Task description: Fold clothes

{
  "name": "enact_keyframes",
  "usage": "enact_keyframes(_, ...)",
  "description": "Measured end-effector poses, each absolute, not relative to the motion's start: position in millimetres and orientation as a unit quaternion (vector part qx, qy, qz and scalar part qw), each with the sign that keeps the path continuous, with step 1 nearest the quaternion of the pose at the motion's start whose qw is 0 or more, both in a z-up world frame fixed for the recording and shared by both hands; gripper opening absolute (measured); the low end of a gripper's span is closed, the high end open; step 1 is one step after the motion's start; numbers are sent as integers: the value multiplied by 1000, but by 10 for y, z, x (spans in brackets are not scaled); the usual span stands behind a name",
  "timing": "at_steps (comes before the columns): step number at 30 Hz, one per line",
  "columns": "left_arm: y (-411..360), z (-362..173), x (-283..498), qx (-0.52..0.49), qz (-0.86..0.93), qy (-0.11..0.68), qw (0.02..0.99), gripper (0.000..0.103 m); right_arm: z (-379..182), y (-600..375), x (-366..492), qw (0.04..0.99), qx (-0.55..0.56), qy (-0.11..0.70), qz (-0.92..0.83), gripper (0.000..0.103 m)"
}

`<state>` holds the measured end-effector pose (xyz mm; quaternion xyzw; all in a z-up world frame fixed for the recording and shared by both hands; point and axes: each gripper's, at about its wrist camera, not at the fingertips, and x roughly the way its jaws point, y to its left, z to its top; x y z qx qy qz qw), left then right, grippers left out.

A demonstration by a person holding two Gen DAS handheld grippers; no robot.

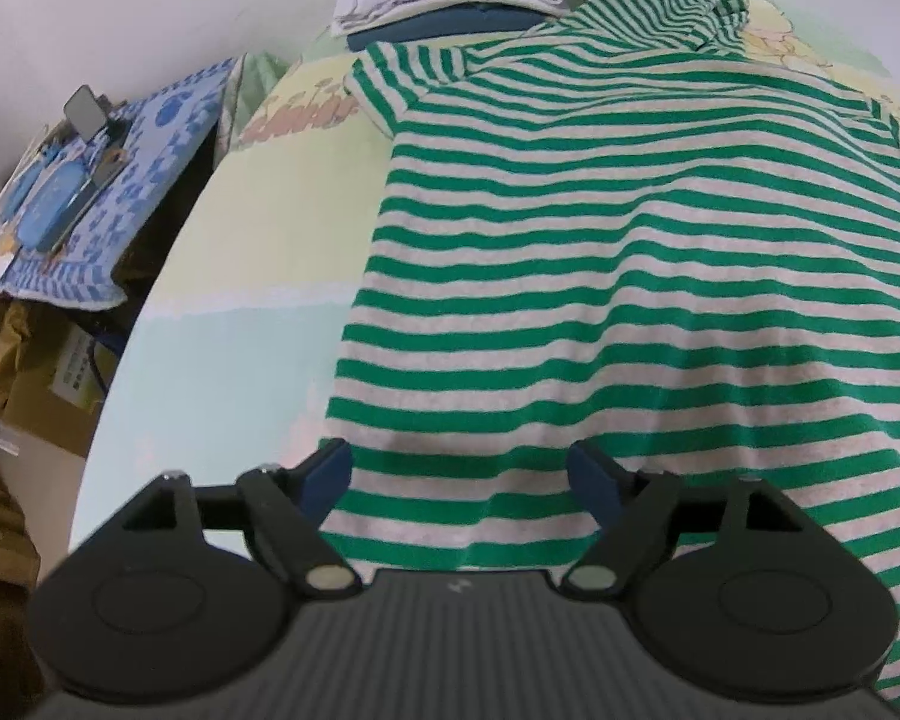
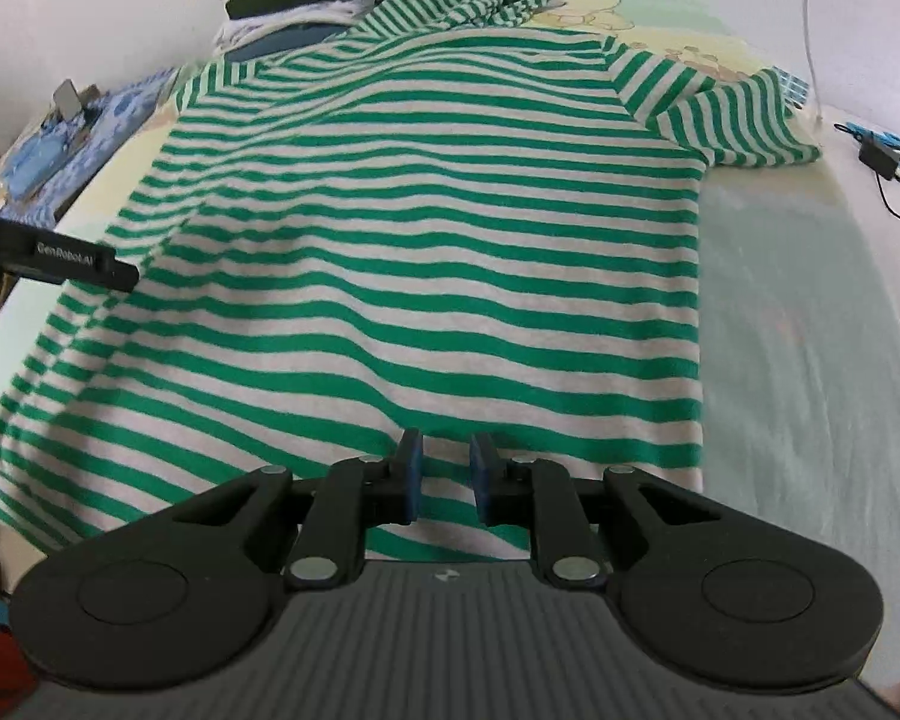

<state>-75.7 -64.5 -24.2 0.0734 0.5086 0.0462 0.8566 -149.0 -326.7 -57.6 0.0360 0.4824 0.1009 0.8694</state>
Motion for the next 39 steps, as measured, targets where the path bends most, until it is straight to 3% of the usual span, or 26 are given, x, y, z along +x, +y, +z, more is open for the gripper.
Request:
enact_keyframes(18,-884,-258,-894,67,79,513,852,98,-582,-3369,-1360,875,14,472,110,24)
enact_keyframes(31,-785,-313,-736,73,52,526,846,100,-613,-3312,-1256,876,15,481,42,24)
enact_keyframes(39,-628,-323,-567,67,30,533,843,102,-608,-3295,-1120,868,95,487,-23,31)
